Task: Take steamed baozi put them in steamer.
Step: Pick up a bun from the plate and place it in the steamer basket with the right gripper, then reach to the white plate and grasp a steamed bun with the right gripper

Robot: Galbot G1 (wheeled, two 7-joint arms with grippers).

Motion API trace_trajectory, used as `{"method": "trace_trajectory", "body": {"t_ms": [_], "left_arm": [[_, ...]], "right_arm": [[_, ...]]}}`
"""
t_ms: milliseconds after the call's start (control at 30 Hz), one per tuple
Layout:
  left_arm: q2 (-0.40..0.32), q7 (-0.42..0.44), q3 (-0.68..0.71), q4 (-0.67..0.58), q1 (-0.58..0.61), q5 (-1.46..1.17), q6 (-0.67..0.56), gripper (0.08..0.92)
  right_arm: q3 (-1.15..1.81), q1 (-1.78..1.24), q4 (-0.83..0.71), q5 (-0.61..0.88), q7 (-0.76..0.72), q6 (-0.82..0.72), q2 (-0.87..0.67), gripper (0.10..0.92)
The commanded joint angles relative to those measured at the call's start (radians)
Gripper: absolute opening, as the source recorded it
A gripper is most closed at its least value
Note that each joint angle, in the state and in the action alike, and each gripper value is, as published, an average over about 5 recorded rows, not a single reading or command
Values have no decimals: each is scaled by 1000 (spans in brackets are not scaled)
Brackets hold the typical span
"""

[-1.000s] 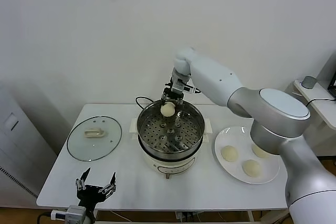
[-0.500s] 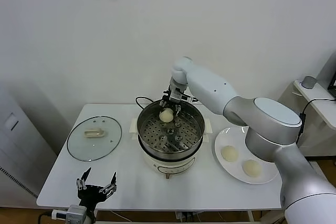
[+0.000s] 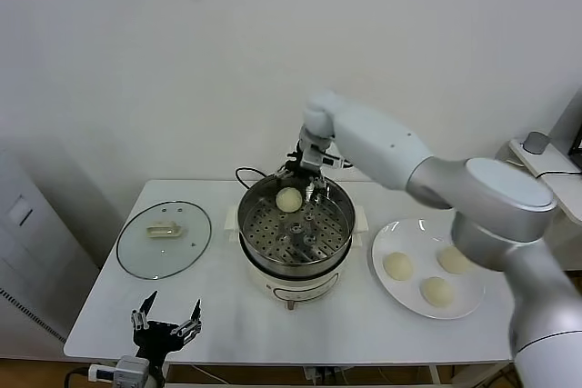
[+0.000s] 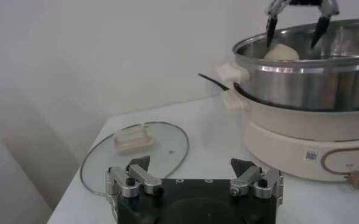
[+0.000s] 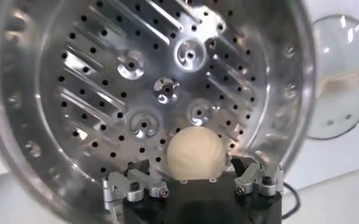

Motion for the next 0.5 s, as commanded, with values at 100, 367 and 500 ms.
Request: {"method": "trace_trajectory", "body": {"t_ms": [100, 367, 500], "left_arm": [[-49, 6, -4, -7, -1, -7, 12, 823], [-42, 11, -7, -18, 5, -32, 22, 823], [-40, 13, -5, -26, 14, -34, 25, 823]], "right_arm": [[-135, 232, 310, 427, -86, -898, -386, 823], [-120, 267, 393, 422, -110, -1187, -610, 823], [-140, 266, 448, 406, -121, -1240, -708, 823]]}}
